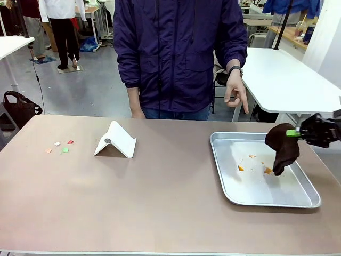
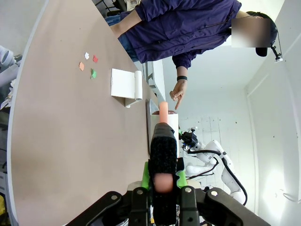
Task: Clean the surface of the table.
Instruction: If a person points to the right, clean the right side of the table with your right hand, and if they point to the left, clean the left side with your left hand.
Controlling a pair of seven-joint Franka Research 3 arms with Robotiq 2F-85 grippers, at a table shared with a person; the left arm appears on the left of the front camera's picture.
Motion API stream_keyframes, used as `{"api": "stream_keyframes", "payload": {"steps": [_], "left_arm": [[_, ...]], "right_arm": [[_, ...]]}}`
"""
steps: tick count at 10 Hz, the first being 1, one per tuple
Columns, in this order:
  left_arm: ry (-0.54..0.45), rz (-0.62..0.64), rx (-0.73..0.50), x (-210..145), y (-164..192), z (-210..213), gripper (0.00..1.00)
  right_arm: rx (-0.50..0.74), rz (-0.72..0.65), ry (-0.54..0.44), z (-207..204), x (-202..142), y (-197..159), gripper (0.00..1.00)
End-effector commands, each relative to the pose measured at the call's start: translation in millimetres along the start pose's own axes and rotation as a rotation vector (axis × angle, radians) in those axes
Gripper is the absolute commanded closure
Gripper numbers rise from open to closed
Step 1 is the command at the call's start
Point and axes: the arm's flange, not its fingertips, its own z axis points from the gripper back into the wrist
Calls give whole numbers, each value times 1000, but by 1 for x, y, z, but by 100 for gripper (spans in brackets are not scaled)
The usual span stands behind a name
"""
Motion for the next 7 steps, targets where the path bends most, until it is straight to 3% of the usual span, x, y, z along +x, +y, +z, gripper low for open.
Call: {"api": "stream_keyframes", "payload": {"steps": [1, 3, 4, 7], "left_arm": [[9, -8, 4, -3, -5, 1, 100], [9, -8, 4, -3, -5, 1, 100], [9, -8, 4, -3, -5, 1, 100], [9, -8, 4, -3, -5, 1, 100]], "right_arm": [[-102, 75, -16, -17, -25, 15, 91], [-258, 158, 10, -31, -10, 18, 91], [-300, 171, 56, -40, -5, 16, 91], [-421, 185, 54, -65, 1, 3, 91]]}}
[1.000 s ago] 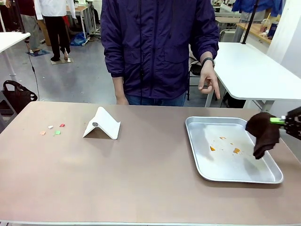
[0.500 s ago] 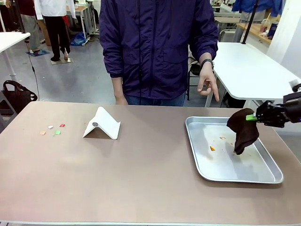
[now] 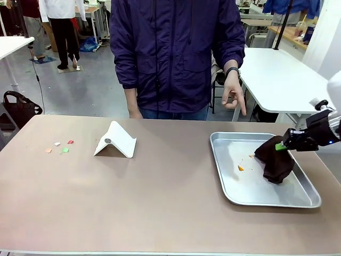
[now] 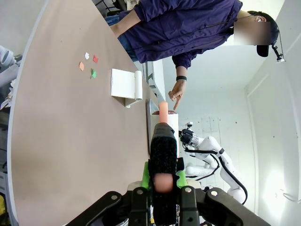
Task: Clean the surface of the table.
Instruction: If a person points to the right, clean the right side of the table with your right hand, and if they point to the left, clean the left side with your left hand.
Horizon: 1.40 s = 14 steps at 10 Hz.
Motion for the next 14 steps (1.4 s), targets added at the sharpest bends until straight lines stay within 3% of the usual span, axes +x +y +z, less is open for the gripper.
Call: {"api": "stream_keyframes", "payload": {"steps": [1, 6, 14], "left_arm": [[9, -8, 3, -3, -5, 1, 100], [9, -8, 3, -3, -5, 1, 100], [9, -8, 3, -3, -5, 1, 100]], "right_arm": [[-116, -17, -20, -17, 4, 2, 91], [-280, -22, -54, -56, -2, -1, 91], [-119, -44, 5, -67, -7, 20, 91]]}}
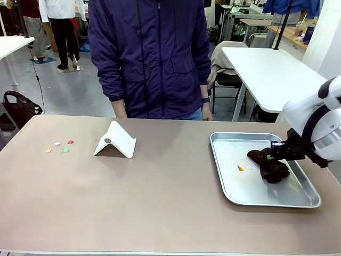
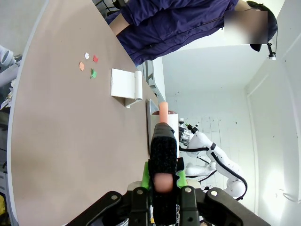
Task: Clean the surface of the table.
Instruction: If a person points to the right, clean the right side of the table with your right hand, and if they point to the left, clean the left side with your left hand.
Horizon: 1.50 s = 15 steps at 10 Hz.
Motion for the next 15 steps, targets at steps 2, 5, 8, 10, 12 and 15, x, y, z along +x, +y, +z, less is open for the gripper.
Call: {"api": "stream_keyframes", "payload": {"steps": [2, 5, 8, 10, 12, 15], "left_arm": [[10, -8, 3, -3, -5, 1, 100], [10, -8, 3, -3, -5, 1, 100], [10, -8, 3, -3, -5, 1, 100], [10, -8, 3, -3, -5, 1, 100], [10, -8, 3, -3, -5, 1, 100], [10, -8, 3, -3, -5, 1, 100]], "right_arm": [[22, 31, 1, -11, -6, 28, 91], [28, 73, 9, -17, -8, 45, 91], [60, 94, 34, -15, -12, 53, 91], [102, 126, 62, -15, -15, 66, 91], [94, 151, 66, -18, -18, 74, 91], [67, 131, 38, -15, -14, 67, 91]]}}
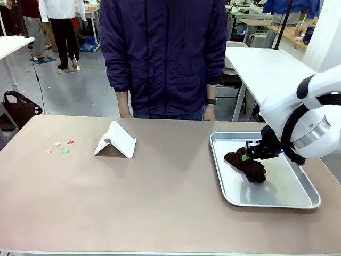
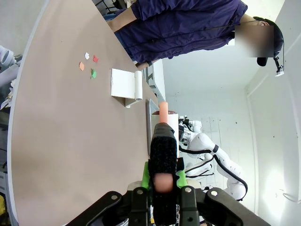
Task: Clean the surface of the table.
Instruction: If a person points to the right, clean the right side of the table with your right hand, and if they point to the left, clean the left side with your left hand.
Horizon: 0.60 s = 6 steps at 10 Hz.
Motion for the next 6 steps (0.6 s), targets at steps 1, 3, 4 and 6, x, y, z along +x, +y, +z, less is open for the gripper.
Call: {"api": "stream_keyframes", "payload": {"steps": [1, 3, 4, 6], "left_arm": [[10, -8, 3, -3, -5, 1, 100], [10, -8, 3, -3, -5, 1, 100], [10, -8, 3, -3, -5, 1, 100], [10, -8, 3, -3, -5, 1, 100]], "right_arm": [[-14, -23, -36, 6, 4, -9, 91], [-22, -75, -68, 19, 10, -31, 91], [-31, -116, -93, 28, 12, -46, 91], [-33, -181, -117, 40, 15, -71, 91]]}}
